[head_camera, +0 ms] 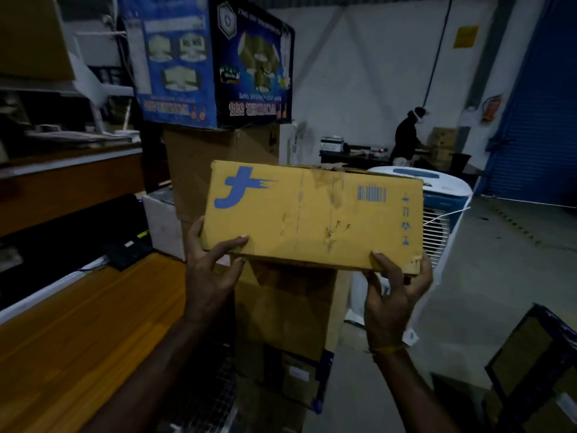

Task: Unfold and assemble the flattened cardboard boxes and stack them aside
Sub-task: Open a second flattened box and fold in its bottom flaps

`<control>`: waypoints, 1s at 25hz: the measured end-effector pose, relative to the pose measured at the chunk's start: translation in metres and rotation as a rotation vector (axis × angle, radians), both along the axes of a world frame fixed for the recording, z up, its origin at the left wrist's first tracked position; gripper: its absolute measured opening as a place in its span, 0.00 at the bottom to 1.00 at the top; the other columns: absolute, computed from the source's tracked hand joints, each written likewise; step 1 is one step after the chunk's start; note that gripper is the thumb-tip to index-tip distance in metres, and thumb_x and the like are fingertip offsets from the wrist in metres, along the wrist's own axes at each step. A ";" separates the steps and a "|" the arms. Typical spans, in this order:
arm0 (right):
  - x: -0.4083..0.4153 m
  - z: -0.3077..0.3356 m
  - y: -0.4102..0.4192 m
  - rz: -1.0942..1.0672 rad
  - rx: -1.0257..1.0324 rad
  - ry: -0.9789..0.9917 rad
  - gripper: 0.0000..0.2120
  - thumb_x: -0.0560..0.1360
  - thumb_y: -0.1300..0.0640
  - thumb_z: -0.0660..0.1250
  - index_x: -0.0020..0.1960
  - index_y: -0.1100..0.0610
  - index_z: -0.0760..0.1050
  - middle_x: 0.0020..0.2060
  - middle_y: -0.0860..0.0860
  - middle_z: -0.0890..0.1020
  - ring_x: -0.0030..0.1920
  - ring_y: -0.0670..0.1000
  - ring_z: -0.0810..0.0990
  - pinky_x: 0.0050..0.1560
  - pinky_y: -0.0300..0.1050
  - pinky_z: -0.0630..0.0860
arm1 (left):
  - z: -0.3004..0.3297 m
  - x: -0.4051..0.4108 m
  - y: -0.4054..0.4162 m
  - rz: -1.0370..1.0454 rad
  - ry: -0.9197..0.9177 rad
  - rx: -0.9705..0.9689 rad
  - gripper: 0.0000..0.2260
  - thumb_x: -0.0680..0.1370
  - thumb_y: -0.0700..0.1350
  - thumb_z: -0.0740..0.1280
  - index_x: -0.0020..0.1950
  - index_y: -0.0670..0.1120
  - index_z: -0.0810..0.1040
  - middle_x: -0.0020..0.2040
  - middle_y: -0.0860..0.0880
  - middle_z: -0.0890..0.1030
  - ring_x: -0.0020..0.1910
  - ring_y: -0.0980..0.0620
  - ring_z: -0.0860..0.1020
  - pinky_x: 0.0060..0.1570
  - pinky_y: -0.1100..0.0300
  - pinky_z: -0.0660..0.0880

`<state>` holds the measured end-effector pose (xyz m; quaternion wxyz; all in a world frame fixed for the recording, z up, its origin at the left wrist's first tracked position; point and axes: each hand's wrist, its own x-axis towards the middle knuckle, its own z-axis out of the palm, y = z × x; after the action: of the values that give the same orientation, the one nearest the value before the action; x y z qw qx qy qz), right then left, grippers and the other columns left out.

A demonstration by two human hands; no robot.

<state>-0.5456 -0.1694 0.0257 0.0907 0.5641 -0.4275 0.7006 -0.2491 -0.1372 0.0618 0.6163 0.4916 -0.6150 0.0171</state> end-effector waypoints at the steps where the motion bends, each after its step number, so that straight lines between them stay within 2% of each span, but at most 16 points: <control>1: 0.001 0.013 0.007 0.027 -0.032 -0.026 0.19 0.72 0.68 0.74 0.58 0.52 0.79 0.72 0.65 0.60 0.75 0.64 0.61 0.67 0.64 0.69 | 0.014 -0.001 0.012 -0.007 0.034 -0.017 0.14 0.72 0.39 0.76 0.54 0.54 0.83 0.74 0.45 0.61 0.75 0.44 0.61 0.66 0.42 0.70; 7: 0.007 0.082 0.049 0.126 -0.141 -0.099 0.20 0.70 0.71 0.71 0.57 0.53 0.79 0.68 0.70 0.62 0.71 0.66 0.65 0.70 0.39 0.66 | 0.088 -0.010 0.090 0.079 0.032 -0.131 0.12 0.73 0.42 0.75 0.54 0.52 0.83 0.72 0.46 0.64 0.72 0.53 0.63 0.64 0.52 0.73; 10: 0.023 0.095 0.056 0.201 -0.147 -0.124 0.18 0.71 0.67 0.71 0.57 0.50 0.80 0.69 0.67 0.63 0.71 0.64 0.66 0.69 0.43 0.68 | 0.113 0.000 0.128 0.165 0.009 -0.154 0.12 0.71 0.43 0.76 0.54 0.52 0.83 0.71 0.45 0.65 0.71 0.51 0.64 0.63 0.58 0.72; 14: 0.075 0.094 0.064 0.353 -0.069 -0.187 0.16 0.72 0.65 0.74 0.58 0.52 0.80 0.68 0.65 0.64 0.72 0.63 0.66 0.71 0.47 0.67 | 0.125 0.033 0.178 0.290 -0.040 -0.142 0.12 0.72 0.46 0.76 0.54 0.52 0.82 0.70 0.44 0.66 0.71 0.48 0.65 0.62 0.60 0.73; 18: 0.149 0.083 0.076 0.535 0.008 -0.172 0.16 0.73 0.62 0.73 0.58 0.48 0.79 0.67 0.65 0.65 0.71 0.60 0.66 0.72 0.38 0.63 | 0.110 0.083 0.224 0.473 -0.048 -0.083 0.12 0.72 0.46 0.76 0.55 0.52 0.82 0.70 0.43 0.66 0.71 0.48 0.64 0.62 0.66 0.70; 21: 0.207 0.082 0.082 0.672 0.069 -0.156 0.17 0.73 0.56 0.72 0.58 0.40 0.78 0.69 0.61 0.65 0.72 0.60 0.66 0.73 0.47 0.66 | 0.096 0.121 0.256 0.579 -0.017 -0.067 0.13 0.72 0.47 0.75 0.55 0.53 0.81 0.71 0.44 0.66 0.71 0.51 0.63 0.61 0.73 0.67; 25: 0.273 0.073 0.092 0.789 0.153 -0.106 0.18 0.72 0.64 0.74 0.56 0.46 0.79 0.71 0.62 0.63 0.70 0.46 0.62 0.64 0.23 0.60 | 0.075 0.167 0.281 0.685 -0.007 -0.045 0.13 0.72 0.43 0.75 0.55 0.52 0.81 0.70 0.45 0.65 0.67 0.65 0.62 0.59 0.80 0.63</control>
<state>-0.2725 -0.0772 0.0987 -0.2497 0.6531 -0.2332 0.6759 -0.0821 0.1442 0.1372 0.5833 0.6557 -0.4160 0.2383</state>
